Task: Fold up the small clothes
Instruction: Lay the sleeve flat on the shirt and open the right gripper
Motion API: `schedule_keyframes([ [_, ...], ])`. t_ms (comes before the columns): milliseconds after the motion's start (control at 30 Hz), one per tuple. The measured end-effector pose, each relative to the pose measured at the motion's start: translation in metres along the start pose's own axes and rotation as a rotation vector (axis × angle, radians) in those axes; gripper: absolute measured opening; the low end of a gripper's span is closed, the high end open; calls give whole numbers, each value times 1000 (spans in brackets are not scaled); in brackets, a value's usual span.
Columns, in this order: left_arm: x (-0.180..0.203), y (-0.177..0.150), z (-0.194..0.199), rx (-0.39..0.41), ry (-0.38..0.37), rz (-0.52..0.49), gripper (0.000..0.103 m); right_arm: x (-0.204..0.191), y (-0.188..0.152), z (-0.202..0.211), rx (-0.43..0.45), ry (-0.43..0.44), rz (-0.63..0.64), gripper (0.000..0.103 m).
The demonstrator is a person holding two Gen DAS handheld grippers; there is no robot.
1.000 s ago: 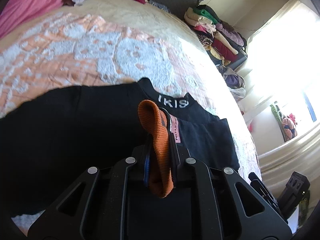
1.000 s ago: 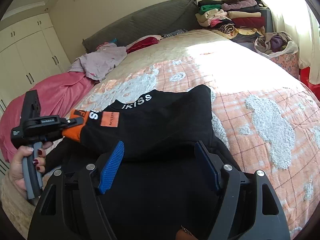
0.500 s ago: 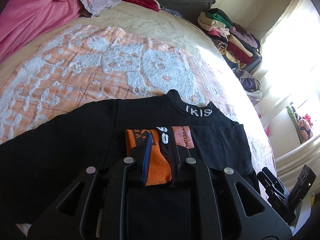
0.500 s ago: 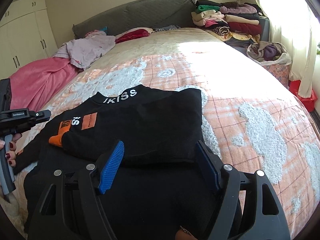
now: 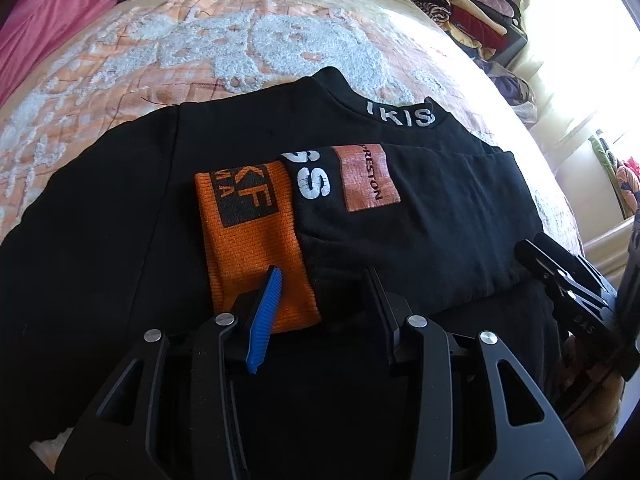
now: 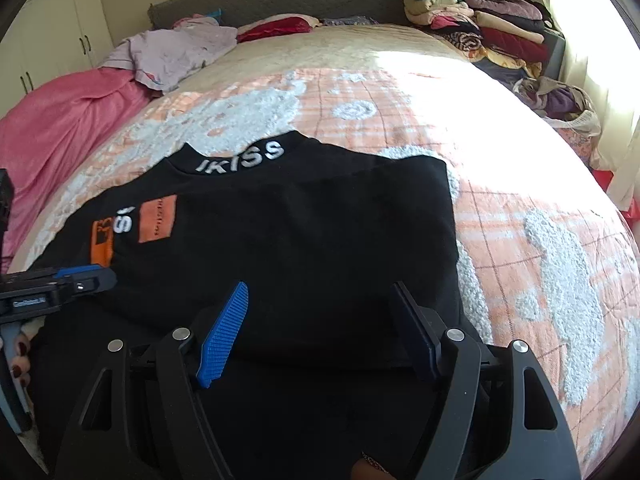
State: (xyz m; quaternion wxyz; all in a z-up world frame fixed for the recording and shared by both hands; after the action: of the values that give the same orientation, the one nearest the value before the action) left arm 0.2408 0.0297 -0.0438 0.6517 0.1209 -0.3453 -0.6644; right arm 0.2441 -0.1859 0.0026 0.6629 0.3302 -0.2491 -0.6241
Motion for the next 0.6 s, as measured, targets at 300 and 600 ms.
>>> schedule_keyframes([
  [300, -6, -6, 20, 30, -30, 28, 37, 16, -12, 2, -19, -2, -79, 72],
  [600, -16, -11, 54, 129, 25, 6, 58, 8, -10, 43, 59, 25, -76, 83],
])
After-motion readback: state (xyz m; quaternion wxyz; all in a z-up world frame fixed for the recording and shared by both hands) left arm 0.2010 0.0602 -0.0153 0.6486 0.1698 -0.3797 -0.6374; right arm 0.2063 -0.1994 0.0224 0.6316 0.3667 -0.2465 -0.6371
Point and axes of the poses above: each gripper's, at about its wrist camera, not at the fingertips, and z roughly against the way its jaws point, x to its right, y to its top, the point moved 1 cm from there along -z, roughly the way its jaws point, and after that the axes turned 14 degrees about x, right-handed, at the moved point
